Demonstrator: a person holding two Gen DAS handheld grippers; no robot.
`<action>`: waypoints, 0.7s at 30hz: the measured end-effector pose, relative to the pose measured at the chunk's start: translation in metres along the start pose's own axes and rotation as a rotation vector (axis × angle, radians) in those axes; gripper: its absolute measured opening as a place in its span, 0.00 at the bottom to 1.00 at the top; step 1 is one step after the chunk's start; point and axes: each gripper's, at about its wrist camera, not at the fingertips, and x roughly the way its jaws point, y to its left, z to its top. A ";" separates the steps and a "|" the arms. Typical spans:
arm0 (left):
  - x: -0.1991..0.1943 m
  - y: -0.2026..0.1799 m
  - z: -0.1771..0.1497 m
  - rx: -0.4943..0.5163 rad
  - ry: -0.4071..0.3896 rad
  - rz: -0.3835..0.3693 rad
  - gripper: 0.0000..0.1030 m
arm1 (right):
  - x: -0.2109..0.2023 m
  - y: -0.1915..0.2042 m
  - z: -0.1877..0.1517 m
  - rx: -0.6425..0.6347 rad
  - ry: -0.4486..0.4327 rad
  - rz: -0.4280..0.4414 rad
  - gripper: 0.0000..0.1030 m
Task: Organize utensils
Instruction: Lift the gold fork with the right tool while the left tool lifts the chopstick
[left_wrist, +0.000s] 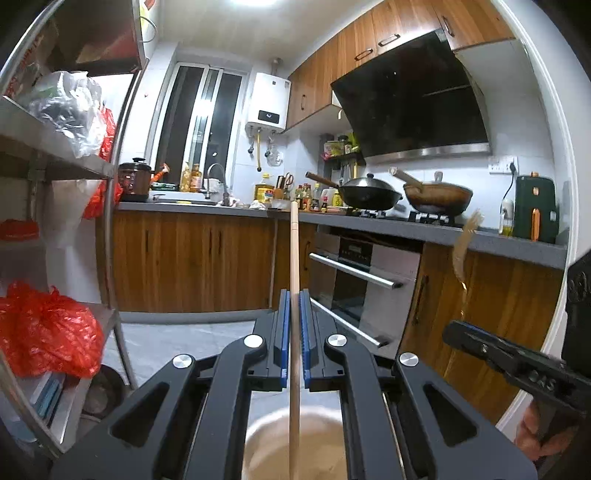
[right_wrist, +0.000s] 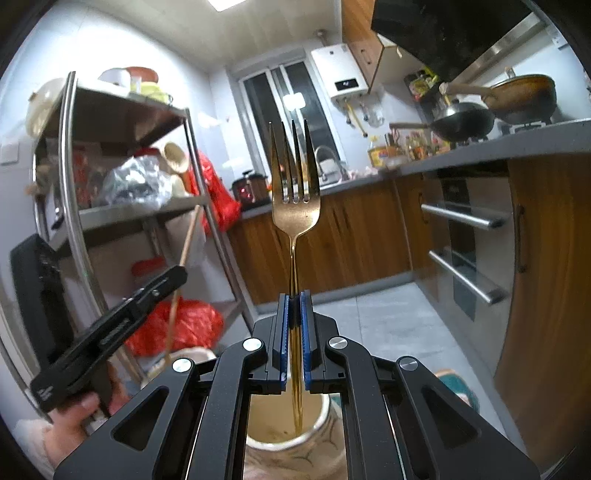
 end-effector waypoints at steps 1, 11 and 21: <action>-0.003 0.000 -0.005 0.001 0.013 0.002 0.05 | 0.002 0.000 -0.002 -0.001 0.009 0.001 0.07; -0.030 -0.004 -0.043 0.042 0.108 0.086 0.05 | 0.023 0.009 -0.030 -0.081 0.133 -0.027 0.07; -0.027 0.000 -0.051 0.055 0.142 0.114 0.05 | 0.027 0.015 -0.039 -0.133 0.162 -0.069 0.07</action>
